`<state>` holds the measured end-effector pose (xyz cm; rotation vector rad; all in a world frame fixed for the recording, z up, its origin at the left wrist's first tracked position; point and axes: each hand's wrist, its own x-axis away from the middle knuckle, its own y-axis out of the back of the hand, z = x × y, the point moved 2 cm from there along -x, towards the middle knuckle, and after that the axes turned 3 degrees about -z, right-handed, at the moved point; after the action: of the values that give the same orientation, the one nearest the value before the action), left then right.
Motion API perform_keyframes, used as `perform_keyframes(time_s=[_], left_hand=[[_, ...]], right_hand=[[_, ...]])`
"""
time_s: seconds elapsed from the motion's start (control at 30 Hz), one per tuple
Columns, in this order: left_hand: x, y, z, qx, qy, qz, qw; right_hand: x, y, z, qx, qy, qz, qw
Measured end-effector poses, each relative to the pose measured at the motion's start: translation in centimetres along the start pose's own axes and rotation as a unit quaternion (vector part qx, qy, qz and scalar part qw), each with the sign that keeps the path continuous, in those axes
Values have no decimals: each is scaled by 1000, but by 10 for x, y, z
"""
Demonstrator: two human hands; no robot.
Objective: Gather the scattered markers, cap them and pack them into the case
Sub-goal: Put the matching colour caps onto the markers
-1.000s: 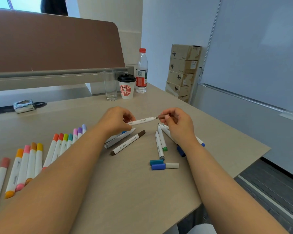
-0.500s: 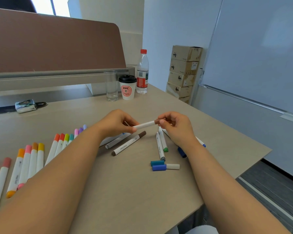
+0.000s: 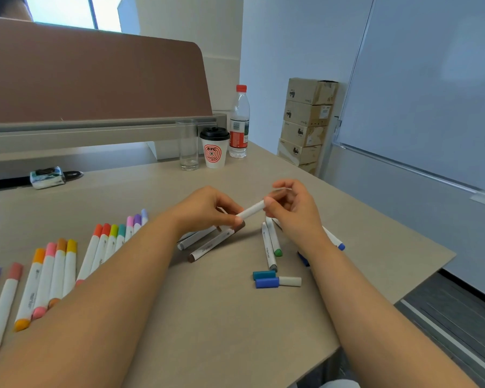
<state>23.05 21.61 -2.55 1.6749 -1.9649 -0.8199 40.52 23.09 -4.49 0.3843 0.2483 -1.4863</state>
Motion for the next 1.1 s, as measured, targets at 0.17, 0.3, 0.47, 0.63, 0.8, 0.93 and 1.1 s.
perform_keyframes(time_s=[0.17, 0.3, 0.47, 0.63, 0.8, 0.93, 1.1], left_hand=[[-6, 11, 6, -47, 44, -57, 996], [-5, 26, 21, -217, 83, -74, 970], [-4, 20, 27, -259, 113, -39, 959], [-5, 11, 26, -280, 125, -20, 952], [-4, 8, 23, -280, 123, -14, 952], [-3, 8, 20, -281, 114, -43, 952], [-3, 7, 4, -234, 74, -56, 968]], right_hand=[[0, 1, 2, -15, -54, -28, 998], [0, -4, 4, 59, -116, 46, 990], [-5, -12, 0, 227, -139, 49, 963], [-9, -25, -1, 379, -127, 80, 913], [-8, -36, -6, 454, -112, 106, 878], [-5, -32, -8, 445, -101, 100, 884], [-7, -9, -1, 392, -83, 72, 913]])
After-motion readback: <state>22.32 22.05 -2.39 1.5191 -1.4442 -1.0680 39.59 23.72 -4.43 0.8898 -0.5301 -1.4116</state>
